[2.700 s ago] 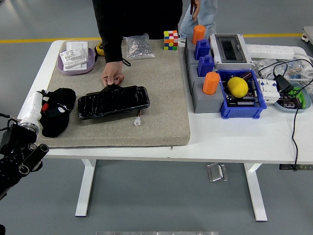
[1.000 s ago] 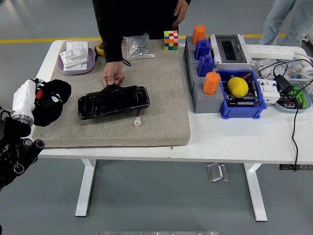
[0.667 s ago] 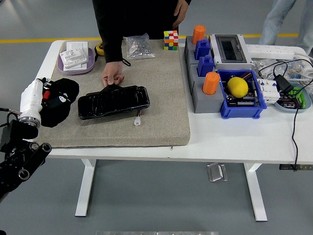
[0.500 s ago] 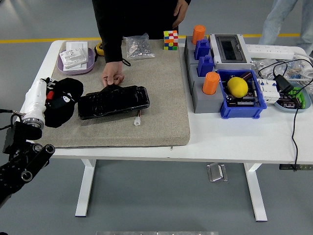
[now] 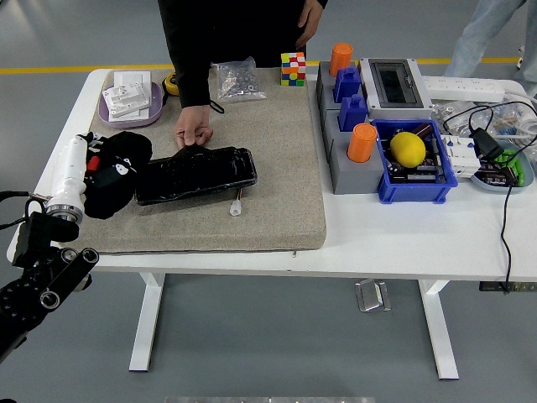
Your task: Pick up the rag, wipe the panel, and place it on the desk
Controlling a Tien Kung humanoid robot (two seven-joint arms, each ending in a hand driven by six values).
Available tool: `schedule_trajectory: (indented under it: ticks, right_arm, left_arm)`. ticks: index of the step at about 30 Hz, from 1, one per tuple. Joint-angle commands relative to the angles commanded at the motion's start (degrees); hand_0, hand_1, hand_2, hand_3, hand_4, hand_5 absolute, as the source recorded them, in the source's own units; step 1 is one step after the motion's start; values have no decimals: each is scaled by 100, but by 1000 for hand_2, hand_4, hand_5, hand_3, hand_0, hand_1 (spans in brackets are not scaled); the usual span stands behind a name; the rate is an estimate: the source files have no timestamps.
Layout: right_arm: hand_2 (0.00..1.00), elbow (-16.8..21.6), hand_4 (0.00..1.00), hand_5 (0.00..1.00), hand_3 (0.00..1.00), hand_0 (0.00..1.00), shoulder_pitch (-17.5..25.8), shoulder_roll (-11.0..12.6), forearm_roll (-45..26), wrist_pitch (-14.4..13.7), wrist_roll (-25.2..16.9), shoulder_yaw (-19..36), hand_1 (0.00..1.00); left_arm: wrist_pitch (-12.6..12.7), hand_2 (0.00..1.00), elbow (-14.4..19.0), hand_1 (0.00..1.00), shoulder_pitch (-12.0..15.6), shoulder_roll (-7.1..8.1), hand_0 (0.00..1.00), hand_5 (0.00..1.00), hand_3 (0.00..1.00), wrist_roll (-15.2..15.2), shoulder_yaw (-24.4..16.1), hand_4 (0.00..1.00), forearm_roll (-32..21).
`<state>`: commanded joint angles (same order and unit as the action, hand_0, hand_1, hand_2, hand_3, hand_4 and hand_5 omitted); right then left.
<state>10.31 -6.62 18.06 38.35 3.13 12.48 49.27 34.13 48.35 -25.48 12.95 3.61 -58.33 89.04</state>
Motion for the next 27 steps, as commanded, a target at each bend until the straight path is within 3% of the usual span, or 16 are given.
schedule_trajectory:
  ticks: [10,27]
  right_arm:
    - [689,0,950,580,588,714,-5,6,10,9,14,23,658]
    - [688,0,950,579,588,715,-50,49,-44,27,8,-71,659]
  left_arm:
    - [64,483,-52,181,-40,-16,248,2,419,91,215,216,-98]
    - [108,482,-48,182,-341,-139,248,2,423,57,887,222,-219]
